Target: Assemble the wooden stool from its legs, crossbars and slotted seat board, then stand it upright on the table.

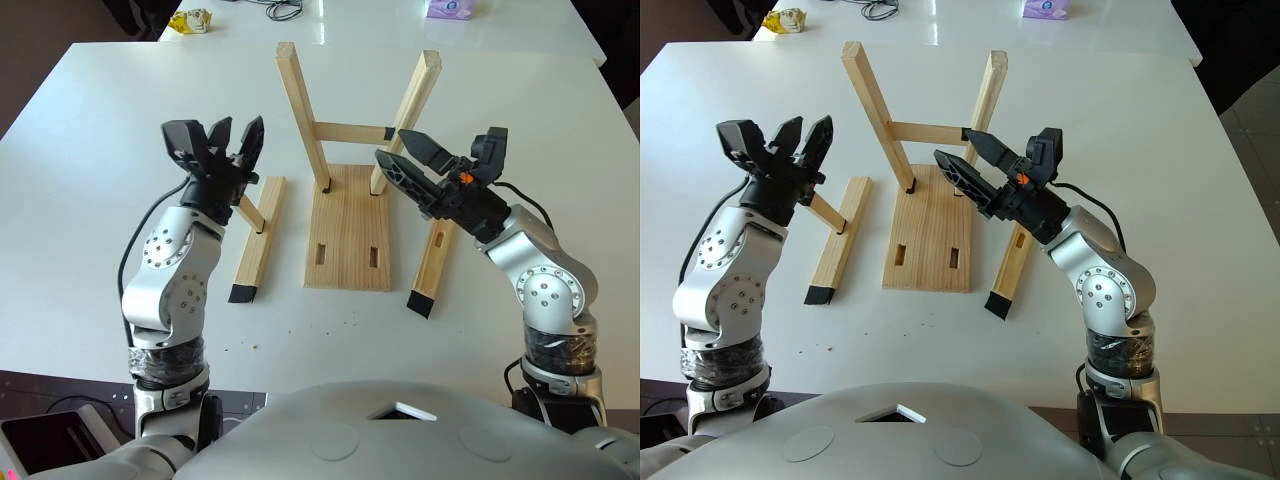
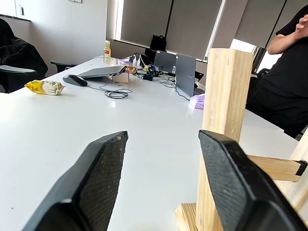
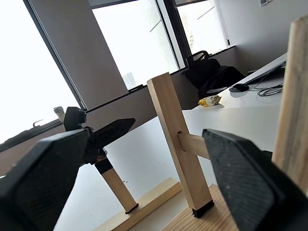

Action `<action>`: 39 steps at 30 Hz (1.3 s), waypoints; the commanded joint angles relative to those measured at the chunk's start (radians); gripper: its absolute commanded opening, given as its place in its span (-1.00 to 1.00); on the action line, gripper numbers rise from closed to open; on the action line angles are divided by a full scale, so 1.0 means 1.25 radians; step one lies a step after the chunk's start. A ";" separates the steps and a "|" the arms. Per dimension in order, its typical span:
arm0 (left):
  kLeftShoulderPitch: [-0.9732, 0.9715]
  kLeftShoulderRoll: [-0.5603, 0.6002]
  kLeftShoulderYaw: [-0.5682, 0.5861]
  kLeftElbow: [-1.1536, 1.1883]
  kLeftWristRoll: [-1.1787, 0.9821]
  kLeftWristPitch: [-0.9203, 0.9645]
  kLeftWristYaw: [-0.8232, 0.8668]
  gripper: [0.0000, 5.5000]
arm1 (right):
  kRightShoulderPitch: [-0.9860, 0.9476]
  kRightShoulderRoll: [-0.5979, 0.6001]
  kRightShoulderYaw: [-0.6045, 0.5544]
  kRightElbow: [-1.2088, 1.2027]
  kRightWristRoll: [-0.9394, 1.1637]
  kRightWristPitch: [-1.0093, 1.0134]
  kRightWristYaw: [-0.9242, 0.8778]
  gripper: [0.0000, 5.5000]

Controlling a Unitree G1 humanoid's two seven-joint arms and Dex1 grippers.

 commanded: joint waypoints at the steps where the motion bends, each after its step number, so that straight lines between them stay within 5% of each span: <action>1: 0.040 -0.026 0.016 0.028 -0.013 0.020 0.004 0.00 | -0.020 -0.003 -0.008 0.004 0.012 0.013 -0.004 0.59; 10: -0.159 -0.016 0.164 -0.167 -0.197 0.023 0.121 0.00 | -0.004 0.004 -0.015 -0.001 0.015 0.013 -0.013 0.59; 13: -0.198 0.077 0.226 -0.205 -0.302 0.115 0.176 0.00 | 0.014 0.006 -0.028 -0.010 0.019 0.009 -0.024 0.59; 23: 0.051 0.480 0.375 -0.075 -0.659 0.484 -0.068 0.52 | 0.270 0.029 -0.121 -0.169 0.010 -0.063 -0.129 0.59; 30: 0.134 0.615 0.357 0.031 -0.653 0.591 -0.224 0.63 | 0.342 0.071 -0.106 -0.201 -0.032 -0.129 -0.167 0.59; 39: 0.206 0.557 0.228 -0.066 -0.563 0.608 -0.137 0.63 | 0.307 0.035 -0.122 -0.181 -0.024 -0.123 -0.164 0.59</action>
